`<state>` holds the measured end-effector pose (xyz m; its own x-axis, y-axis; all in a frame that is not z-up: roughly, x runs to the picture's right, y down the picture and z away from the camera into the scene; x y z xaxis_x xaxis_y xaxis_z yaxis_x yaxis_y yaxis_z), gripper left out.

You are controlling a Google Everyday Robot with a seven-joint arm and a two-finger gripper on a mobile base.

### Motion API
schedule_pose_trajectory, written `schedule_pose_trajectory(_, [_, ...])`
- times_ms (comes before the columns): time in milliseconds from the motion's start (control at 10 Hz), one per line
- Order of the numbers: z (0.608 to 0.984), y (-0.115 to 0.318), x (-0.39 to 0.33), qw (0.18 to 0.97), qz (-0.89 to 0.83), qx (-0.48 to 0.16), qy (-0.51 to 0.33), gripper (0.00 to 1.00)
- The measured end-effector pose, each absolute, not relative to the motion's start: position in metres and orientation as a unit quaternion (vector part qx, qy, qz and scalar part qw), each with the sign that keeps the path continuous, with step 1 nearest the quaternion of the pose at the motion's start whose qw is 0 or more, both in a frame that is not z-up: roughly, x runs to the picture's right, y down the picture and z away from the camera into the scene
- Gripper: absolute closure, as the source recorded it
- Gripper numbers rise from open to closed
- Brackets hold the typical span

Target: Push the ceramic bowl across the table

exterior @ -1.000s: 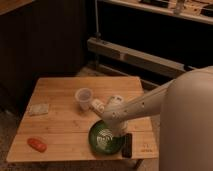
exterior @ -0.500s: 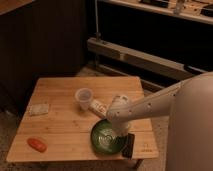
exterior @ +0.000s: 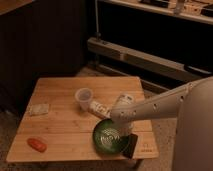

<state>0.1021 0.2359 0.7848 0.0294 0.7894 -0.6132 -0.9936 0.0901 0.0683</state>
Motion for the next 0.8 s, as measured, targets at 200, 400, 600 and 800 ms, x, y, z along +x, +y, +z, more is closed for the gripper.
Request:
schedule_pose_trajectory(200, [0.782,0.235,0.112,0.685,0.652,-0.190,0.264,1.00])
schedule_pose_trajectory(400, [0.781,0.233,0.119,0.681,0.657,-0.186,0.266,1.00])
schedule_pose_trajectory(600, [0.780,0.233,0.125,0.676,0.661,-0.183,0.268,1.00])
schedule_pose_trajectory(800, [0.782,0.234,0.136,0.668,0.667,-0.180,0.275,1.00])
